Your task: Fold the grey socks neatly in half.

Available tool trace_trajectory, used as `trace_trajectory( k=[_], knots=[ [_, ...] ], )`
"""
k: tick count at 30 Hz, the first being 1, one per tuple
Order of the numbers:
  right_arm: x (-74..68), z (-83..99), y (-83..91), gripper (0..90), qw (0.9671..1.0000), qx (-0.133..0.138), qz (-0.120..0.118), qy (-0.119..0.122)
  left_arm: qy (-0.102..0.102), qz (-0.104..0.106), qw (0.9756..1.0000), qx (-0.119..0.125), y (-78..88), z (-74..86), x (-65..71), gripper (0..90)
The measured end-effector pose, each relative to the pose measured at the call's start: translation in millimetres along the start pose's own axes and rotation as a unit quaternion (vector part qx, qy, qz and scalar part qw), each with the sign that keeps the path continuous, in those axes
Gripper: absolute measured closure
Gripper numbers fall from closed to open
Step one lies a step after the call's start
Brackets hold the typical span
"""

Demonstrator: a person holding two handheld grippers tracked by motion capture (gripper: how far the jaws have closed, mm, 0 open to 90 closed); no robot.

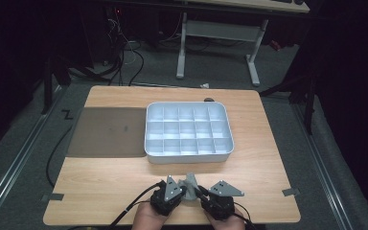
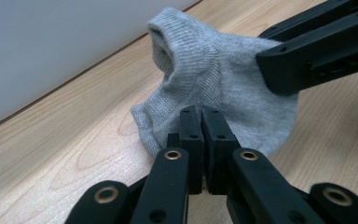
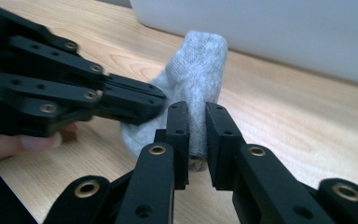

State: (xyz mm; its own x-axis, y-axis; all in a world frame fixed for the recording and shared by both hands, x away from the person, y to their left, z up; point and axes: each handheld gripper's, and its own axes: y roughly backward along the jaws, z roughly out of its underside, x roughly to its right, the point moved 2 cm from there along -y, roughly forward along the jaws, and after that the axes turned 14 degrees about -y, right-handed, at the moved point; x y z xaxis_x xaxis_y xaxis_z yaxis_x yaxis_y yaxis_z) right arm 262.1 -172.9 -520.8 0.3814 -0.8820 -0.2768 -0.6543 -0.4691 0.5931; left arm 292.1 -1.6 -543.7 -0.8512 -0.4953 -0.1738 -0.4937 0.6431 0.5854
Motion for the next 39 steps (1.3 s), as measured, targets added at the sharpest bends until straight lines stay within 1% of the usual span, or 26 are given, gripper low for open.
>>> trace_trajectory(
  k=[3,4,5,6,7,9,10,11,13,14,16,17,20,21,24,26,27,29,30,31,32,33,34,35,37,39],
  knots=[
    [-1.5,0.6,-0.4,81.5,0.9999,0.001,0.011,0.011,0.0,-0.001,1.0,0.006,0.7,-0.1,0.3,87.3],
    [0.3,1.0,-1.5,81.5,0.9998,0.0,0.016,0.009,-0.001,0.001,1.0,0.008,1.6,0.0,0.6,85.2],
    [3.2,1.7,-2.0,81.6,0.9997,0.0,0.021,0.008,-0.006,0.001,0.9997,0.023,4.9,-1.3,2.9,82.6],
    [4.3,2.0,-2.1,81.6,0.9997,-0.001,0.022,0.006,-0.006,0.001,0.9997,0.023,4.9,-1.3,2.9,82.2],
    [5.4,2.3,-2.6,81.6,0.9997,-0.002,0.022,0.007,-0.012,-0.001,0.9994,0.033,6.2,-3.2,5.1,82.3],
    [5.8,2.9,-2.9,81.7,0.9997,-0.003,0.023,0.005,-0.014,0.001,0.9994,0.032,4.5,-4.1,5.8,82.5],
    [5.4,3.4,-3.0,81.7,0.9997,-0.005,0.023,0.004,-0.015,0.006,0.9996,0.022,-1.0,-4.4,6.3,83.1],
    [5.4,3.4,-3.0,81.7,0.9997,-0.005,0.023,0.004,-0.015,0.006,0.9996,0.022,-1.0,-4.4,6.3,83.9],
    [4.5,3.1,-1.8,81.8,1.0,-0.004,0.001,-0.005,-0.019,0.011,0.9997,0.011,-6.0,-6.8,7.0,85.8],
    [4.5,3.1,-1.8,81.8,1.0,-0.004,0.001,-0.005,-0.019,0.011,0.9997,0.011,-6.0,-6.8,7.0,86.6],
    [2.4,2.2,-1.1,81.7,0.9995,-0.006,-0.027,-0.016,-0.02,0.012,0.9997,0.003,-8.4,-8.1,7.4,87.6],
    [1.6,1.5,-1.8,80.9,0.9996,-0.006,-0.026,-0.009,-0.02,0.011,0.9997,0.0,-9.4,-8.4,7.3,89.1],
    [4.5,0.4,-0.6,77.6,0.9994,-0.006,-0.032,-0.013,-0.018,0.012,0.9998,-0.002,-9.6,-8.3,6.9,89.9],
    [10.3,-3.1,5.7,73.2,0.9985,0.003,-0.049,-0.026,-0.017,0.012,0.9998,-0.002,-9.8,-8.3,6.7,90.0],
    [20.3,-11.6,15.9,72.6,0.9976,0.025,-0.053,-0.037,-0.016,0.012,0.9998,-0.002,-9.9,-8.3,6.4,90.0],
    [23.6,-13.7,17.3,74.6,0.9976,0.03,-0.049,-0.039,-0.016,0.013,0.9998,-0.002,-9.9,-8.2,6.2,90.0],
    [29.4,-16.7,17.4,78.3,0.998,0.033,-0.036,-0.041,-0.016,0.014,0.9998,-0.003,-9.9,-8.2,6.0,90.0],
    [42.4,-19.9,7.5,86.5,0.9986,0.02,-0.003,-0.05,-0.015,0.014,0.9998,-0.003,-10.0,-8.2,5.7,90.0],
    [47.9,-20.0,-0.3,89.2,0.9985,0.0,0.004,-0.055,-0.014,0.015,0.9998,-0.003,-10.0,-8.1,5.6,90.0],
    [51.1,-17.8,-13.6,90.0,0.9979,-0.036,0.011,-0.052,-0.012,0.017,0.9998,-0.002,-10.1,-8.1,5.1,90.0],
    [51.1,-17.8,-13.6,90.0,0.9979,-0.036,0.011,-0.052,-0.012,0.017,0.9998,-0.002,-10.1,-8.1,5.1,90.0],
    [50.6,-16.3,-18.1,90.0,0.9979,-0.045,0.011,-0.044,-0.01,0.019,0.9998,-0.002,-10.1,-8.0,4.7,90.0],
    [46.6,-11.2,-27.1,90.0,0.9972,-0.065,0.006,-0.037,-0.009,0.019,0.9998,-0.001,-10.3,-7.9,4.6,90.0],
    [44.3,-9.4,-29.1,90.0,0.9971,-0.069,-0.001,-0.034,-0.009,0.019,0.9998,-0.001,-10.2,-7.9,4.5,90.0],
    [37.3,-7.1,-29.6,90.0,0.9971,-0.07,-0.017,-0.025,-0.008,0.02,0.9998,-0.002,-10.1,-7.9,4.2,90.0],
    [29.9,-6.6,-26.4,90.0,0.9971,-0.059,-0.039,-0.026,-0.009,0.02,0.9998,-0.002,-10.1,-8.0,4.2,90.0]
  ],
)
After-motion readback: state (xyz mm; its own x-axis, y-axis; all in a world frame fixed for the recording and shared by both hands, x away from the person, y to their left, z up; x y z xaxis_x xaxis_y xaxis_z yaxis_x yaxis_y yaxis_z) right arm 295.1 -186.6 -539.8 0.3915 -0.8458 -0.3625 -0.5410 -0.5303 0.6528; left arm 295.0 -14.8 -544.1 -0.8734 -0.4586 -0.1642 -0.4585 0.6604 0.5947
